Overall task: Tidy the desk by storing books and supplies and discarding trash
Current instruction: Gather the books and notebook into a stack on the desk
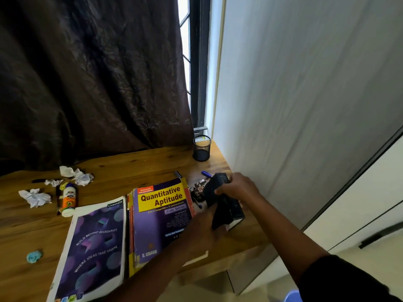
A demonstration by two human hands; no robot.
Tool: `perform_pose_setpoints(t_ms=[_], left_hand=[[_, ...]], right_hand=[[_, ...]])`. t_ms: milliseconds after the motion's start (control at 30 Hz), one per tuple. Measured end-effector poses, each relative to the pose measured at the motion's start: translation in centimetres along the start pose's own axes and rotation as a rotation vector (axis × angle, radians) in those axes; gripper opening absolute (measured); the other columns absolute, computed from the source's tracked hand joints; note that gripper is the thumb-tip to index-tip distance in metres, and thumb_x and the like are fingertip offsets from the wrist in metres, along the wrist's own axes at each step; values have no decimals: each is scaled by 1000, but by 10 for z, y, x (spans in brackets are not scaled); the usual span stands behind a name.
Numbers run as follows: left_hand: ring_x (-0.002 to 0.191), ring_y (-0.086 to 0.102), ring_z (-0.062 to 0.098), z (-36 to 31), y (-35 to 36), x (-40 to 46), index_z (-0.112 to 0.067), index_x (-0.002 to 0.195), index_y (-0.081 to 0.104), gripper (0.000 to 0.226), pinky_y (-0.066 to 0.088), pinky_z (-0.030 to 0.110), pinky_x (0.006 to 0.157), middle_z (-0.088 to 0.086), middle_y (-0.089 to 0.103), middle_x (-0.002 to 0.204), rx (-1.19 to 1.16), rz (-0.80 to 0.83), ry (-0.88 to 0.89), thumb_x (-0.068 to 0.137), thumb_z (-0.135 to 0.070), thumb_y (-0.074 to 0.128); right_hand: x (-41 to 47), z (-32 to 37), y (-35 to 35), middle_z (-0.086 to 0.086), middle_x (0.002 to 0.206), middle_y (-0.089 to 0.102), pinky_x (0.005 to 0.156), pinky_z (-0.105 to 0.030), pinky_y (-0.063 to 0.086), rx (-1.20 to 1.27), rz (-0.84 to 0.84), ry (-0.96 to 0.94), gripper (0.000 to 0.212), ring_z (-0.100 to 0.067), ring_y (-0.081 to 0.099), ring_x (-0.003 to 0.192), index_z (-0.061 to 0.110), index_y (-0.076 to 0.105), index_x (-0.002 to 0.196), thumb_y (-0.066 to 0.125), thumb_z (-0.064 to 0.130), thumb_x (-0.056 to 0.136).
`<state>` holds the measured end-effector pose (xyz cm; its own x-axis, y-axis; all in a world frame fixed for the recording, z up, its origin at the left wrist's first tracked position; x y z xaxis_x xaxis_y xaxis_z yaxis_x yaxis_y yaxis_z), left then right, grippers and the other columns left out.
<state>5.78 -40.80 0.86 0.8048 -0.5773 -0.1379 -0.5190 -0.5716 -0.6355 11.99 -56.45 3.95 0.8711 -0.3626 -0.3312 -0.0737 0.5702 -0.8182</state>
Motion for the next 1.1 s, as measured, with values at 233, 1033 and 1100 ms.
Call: perform_pose_setpoints(t_ms=[233, 1033, 1100], left_hand=[[97, 58, -5, -12, -78, -20, -38, 123, 53, 62, 43, 10, 80, -26, 61, 105, -211, -453, -129, 73, -42, 90], [98, 68, 11, 138, -144, -102, -26, 115, 67, 31, 56, 29, 80, -7, 73, 105, -656, -484, -483, 91, -8, 73], [101, 67, 9, 146, -148, -101, -27, 120, 67, 30, 56, 33, 90, -9, 73, 107, -506, -460, -491, 93, -15, 72]], right_hand=[[-35, 91, -13, 1, 106, 62, 72, -29, 46, -2, -159, -208, 74, -22, 63, 96, 27, 53, 121, 78, 70, 66], [-32, 120, 154, -1, 109, 74, 88, -44, 61, 642, 308, -196, 29, -21, 70, 101, 19, 70, 110, 67, 43, 96], [-36, 121, 145, 4, 98, 70, 75, -34, 60, 543, 242, -247, 28, -18, 69, 95, 18, 69, 103, 68, 45, 95]])
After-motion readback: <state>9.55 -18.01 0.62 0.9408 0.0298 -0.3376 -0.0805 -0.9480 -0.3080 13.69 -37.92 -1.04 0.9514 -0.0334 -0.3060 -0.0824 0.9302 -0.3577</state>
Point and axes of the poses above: each hand's wrist, its own x-axis towards the middle knuckle, its own y-axis out of the palm, z = x × y, the point moved 9 cm from there along x, towards the middle knuckle
